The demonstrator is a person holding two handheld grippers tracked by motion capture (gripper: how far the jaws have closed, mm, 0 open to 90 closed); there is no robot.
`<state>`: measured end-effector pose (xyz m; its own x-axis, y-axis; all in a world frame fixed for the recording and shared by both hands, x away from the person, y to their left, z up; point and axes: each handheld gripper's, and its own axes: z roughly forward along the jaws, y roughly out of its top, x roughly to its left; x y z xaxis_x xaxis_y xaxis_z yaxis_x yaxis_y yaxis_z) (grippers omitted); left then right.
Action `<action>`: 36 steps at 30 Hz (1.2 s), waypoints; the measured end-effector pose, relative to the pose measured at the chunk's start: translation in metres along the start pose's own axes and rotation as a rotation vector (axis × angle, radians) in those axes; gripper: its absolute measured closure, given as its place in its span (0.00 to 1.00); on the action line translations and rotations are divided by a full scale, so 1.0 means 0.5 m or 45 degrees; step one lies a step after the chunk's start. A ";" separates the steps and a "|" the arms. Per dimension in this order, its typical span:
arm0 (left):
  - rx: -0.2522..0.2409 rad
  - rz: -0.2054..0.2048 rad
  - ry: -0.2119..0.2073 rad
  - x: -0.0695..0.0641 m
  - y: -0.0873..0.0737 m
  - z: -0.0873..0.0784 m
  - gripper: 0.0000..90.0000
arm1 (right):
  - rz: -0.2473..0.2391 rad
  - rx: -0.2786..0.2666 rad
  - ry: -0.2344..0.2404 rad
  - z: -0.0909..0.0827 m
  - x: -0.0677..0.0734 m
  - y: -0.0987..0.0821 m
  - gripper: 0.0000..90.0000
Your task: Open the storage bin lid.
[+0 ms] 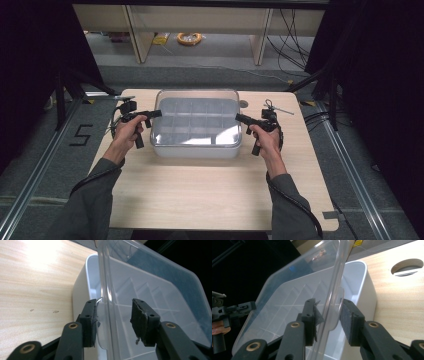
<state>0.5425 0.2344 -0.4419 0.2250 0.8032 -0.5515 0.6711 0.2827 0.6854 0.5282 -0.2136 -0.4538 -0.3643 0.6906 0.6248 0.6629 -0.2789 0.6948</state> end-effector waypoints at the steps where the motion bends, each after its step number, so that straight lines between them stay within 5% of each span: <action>1: -0.003 0.000 0.001 -0.004 0.003 -0.005 0.64 | -0.081 -0.040 0.010 0.002 -0.009 0.002 0.76; 6: -0.040 0.004 -0.007 -0.016 0.013 -0.023 0.65 | -0.073 -0.077 0.067 -0.013 0.003 0.007 0.80; 7: -0.047 0.002 -0.010 -0.018 0.013 -0.026 0.65 | 0.008 -0.057 0.079 -0.023 0.018 0.009 0.81; 8: -0.052 0.003 -0.018 -0.019 0.014 -0.029 0.65 | 0.008 -0.057 0.079 -0.023 0.018 0.009 0.81; 9: -0.054 -0.003 -0.021 -0.021 0.014 -0.033 0.64 | -0.080 -0.104 0.086 -0.027 0.016 0.014 0.82; 22: -0.103 0.074 -0.073 -0.060 0.020 -0.090 0.64 | -0.102 -0.130 0.126 -0.081 0.064 0.026 0.85; 36: -0.163 0.168 -0.100 -0.097 -0.021 -0.162 0.64 | -0.161 -0.169 0.166 -0.147 0.105 0.002 0.85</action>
<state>0.4675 0.2350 -0.3838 0.3630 0.7957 -0.4849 0.5376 0.2462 0.8064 0.4616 -0.2266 -0.3944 -0.5264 0.6360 0.5643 0.5176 -0.2869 0.8061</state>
